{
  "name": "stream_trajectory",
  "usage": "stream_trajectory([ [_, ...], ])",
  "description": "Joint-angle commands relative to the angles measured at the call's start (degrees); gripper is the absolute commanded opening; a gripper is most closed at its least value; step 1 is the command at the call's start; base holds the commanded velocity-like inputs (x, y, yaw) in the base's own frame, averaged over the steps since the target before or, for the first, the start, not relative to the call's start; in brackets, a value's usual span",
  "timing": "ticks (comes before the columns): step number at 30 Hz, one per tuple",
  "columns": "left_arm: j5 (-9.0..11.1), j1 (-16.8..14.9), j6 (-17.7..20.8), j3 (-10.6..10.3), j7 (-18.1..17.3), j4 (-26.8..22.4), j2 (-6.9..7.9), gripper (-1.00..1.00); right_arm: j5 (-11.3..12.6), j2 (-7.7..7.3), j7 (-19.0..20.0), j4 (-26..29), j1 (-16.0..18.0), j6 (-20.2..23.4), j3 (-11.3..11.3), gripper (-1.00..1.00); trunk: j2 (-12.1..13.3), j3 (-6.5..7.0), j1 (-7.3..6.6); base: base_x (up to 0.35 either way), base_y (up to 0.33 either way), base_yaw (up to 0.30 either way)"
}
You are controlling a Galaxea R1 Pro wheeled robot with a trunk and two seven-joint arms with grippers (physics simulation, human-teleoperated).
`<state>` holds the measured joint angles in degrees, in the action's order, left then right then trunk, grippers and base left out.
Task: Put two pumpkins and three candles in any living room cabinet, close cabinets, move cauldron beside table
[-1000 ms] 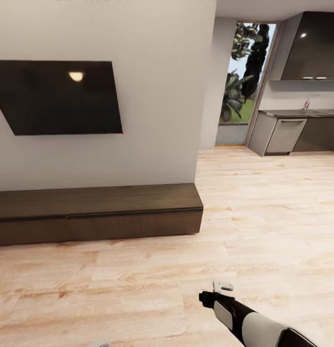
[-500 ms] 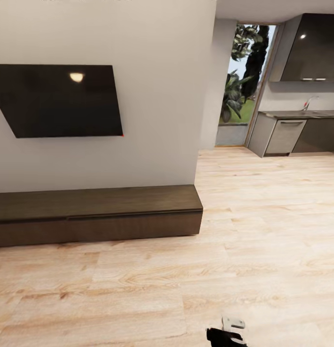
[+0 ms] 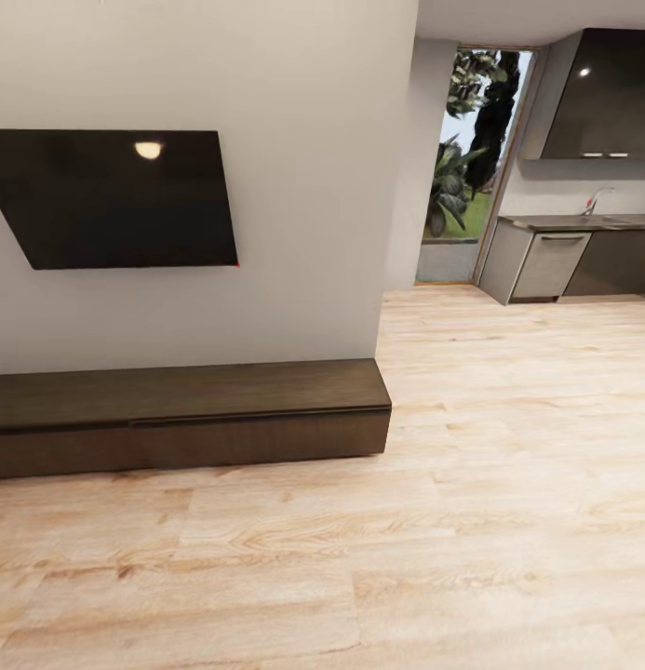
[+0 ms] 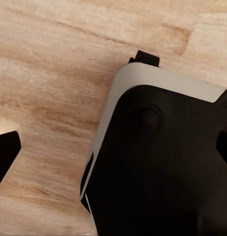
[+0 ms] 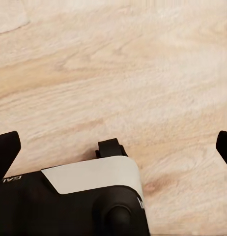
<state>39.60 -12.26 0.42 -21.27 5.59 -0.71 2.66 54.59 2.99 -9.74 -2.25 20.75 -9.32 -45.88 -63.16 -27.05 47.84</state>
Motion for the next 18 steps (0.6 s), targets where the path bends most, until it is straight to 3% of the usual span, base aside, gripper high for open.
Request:
stream_trajectory([
  [1, 0.1, 0.6, -0.1, -0.5, 0.2, -0.1, -0.01, 1.0, 0.5, 0.07, -0.1, -0.3, -0.3, -0.1, -0.4, 1.0, 0.0, -0.05, 0.0, 0.0, 0.0, 0.0],
  [6, -1.7, 1.5, -0.1, -0.5, 0.2, -0.1, 0.3, 1.0, 0.5, 0.05, -0.3, -0.5, -1.7, 0.3, -0.4, 1.0, 0.0, -0.05, 0.0, 0.0, 0.0, 0.0],
  [18, -2.0, 1.9, -0.1, -0.5, 1.0, -0.4, 0.4, 1.0, 0.2, 0.5, -0.2, 0.5, -2.5, -0.2, -0.4, 1.0, 0.0, -0.05, 0.0, 0.0, 0.0, 0.0],
])
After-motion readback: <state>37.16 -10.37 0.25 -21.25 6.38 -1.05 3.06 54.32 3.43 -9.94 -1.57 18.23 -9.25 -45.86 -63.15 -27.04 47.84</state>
